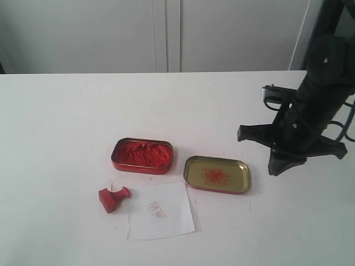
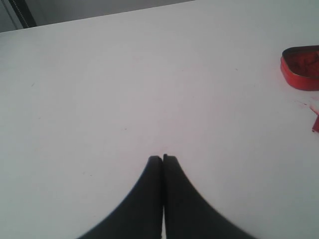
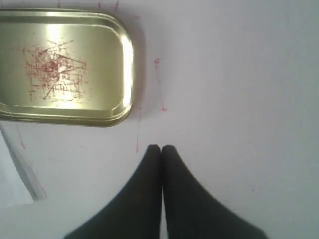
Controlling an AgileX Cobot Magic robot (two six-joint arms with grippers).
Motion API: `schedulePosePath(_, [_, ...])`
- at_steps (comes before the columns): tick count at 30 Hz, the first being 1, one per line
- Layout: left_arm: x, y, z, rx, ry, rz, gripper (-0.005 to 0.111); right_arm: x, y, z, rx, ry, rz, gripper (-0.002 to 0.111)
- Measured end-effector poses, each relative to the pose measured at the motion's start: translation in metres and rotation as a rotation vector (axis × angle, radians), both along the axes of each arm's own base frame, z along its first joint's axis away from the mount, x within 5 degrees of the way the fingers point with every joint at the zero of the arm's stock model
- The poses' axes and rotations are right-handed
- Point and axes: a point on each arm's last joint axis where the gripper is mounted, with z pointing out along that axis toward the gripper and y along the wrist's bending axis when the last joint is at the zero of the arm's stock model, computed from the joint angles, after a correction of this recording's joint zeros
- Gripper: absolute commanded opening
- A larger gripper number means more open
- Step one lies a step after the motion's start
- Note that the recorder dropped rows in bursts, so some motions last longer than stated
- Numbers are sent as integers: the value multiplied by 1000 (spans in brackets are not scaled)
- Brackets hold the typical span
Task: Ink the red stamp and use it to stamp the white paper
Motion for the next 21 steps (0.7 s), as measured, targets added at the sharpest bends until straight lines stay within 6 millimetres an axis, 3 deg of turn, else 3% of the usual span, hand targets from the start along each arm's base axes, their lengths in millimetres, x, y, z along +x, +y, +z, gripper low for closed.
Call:
schedulePosePath(5, [0,0,0,0,0,0,0,-4,-11,10,-25,-38,-5,0])
schedulePosePath(21, [0,0,0,0,0,0,0,-19,-16,51,-18,-174,5,0])
